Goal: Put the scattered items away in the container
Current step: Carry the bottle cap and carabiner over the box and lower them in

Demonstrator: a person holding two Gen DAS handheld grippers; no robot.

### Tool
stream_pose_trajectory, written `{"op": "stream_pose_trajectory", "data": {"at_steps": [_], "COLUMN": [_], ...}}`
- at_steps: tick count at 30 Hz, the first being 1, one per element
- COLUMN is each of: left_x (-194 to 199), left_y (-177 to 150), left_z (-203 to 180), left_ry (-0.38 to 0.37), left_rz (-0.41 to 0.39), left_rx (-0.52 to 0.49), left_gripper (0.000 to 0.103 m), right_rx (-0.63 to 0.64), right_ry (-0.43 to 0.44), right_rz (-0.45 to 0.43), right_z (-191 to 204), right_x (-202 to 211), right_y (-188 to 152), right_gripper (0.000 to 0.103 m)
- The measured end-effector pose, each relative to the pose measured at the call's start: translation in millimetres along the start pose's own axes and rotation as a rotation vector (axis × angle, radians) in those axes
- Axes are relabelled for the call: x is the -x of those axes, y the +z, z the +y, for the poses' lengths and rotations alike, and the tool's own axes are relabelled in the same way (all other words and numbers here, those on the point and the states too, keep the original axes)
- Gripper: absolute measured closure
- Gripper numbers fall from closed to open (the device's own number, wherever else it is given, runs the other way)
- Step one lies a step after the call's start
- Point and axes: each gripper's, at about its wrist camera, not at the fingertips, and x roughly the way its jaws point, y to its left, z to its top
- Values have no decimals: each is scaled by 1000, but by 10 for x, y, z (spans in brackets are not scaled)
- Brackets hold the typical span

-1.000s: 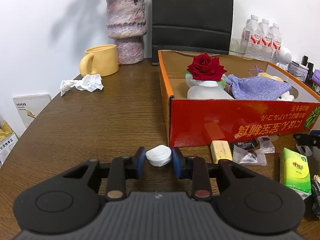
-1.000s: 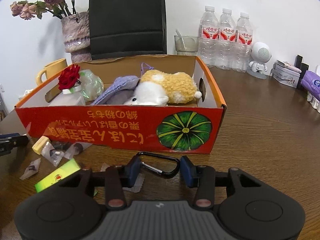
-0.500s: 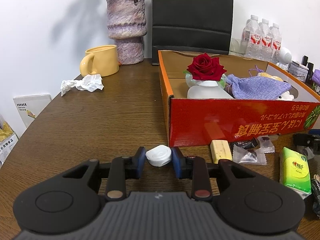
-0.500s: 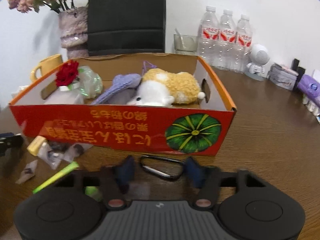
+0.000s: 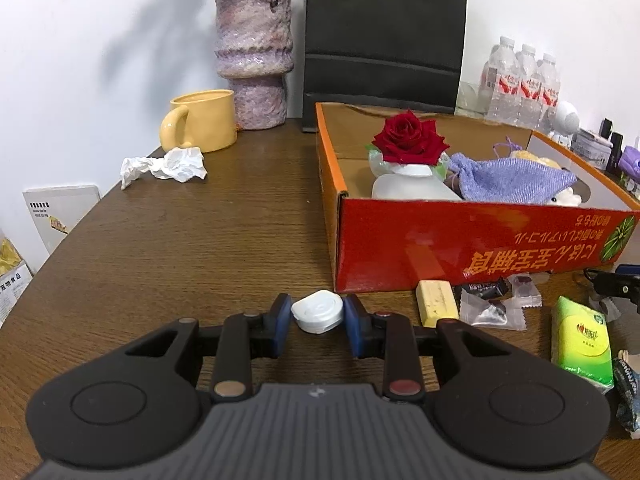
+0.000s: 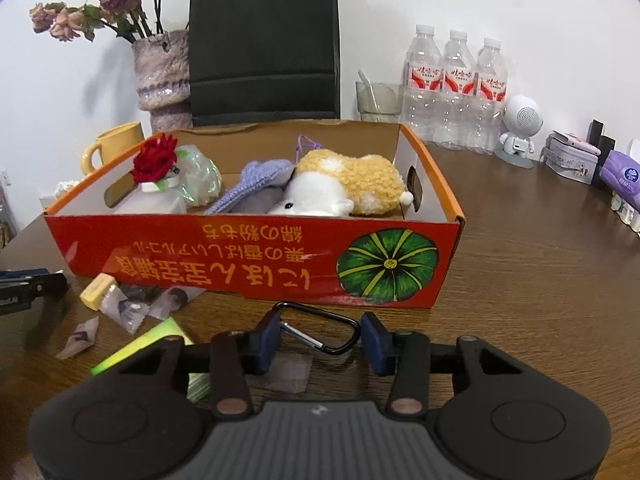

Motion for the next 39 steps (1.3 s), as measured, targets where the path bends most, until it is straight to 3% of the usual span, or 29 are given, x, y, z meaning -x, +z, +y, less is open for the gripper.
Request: {"op": "stream_pose_trajectory", "data": {"at_steps": [5, 10, 15, 19, 25, 29, 36, 37, 39], "left_x": [265, 594, 685, 553, 12, -476, -930, -949, -966], "left_y": [-23, 24, 390, 761, 1027, 1132, 1216, 1214, 1201], "left_z": [29, -35, -274, -577, -910, -1012, -1062, -1060, -1043], "left_ry": [-22, -44, -86, -121, -135, -141, -129, -125, -117], "left_rz": [-62, -159, -221, -249, -217, -124, -55, -48, -41], "left_rx": [36, 35, -25, -66, -33, -31, -50, -47, -35], "left_gripper": [74, 74, 74, 73, 73, 73, 73, 71, 58], "right_rx": [-9, -24, 27, 47, 3, -24, -4, -4, -16], "right_ry": [20, 59, 78, 76, 70, 76, 63, 65, 78], "right_rz": [-36, -133, -211, -245, -231, -154, -80, -74, -61], "right_z": [-29, -85, -47, -11, -34, -141, -177, -190, -212], "right_x": [189, 555, 699, 566, -15, -520, -1015, -1048, -1071], "right_y": [-10, 74, 418, 778, 1139, 1254, 1356, 1359, 1348], "right_gripper": [60, 60, 60, 60, 60, 60, 59, 59, 58]}}
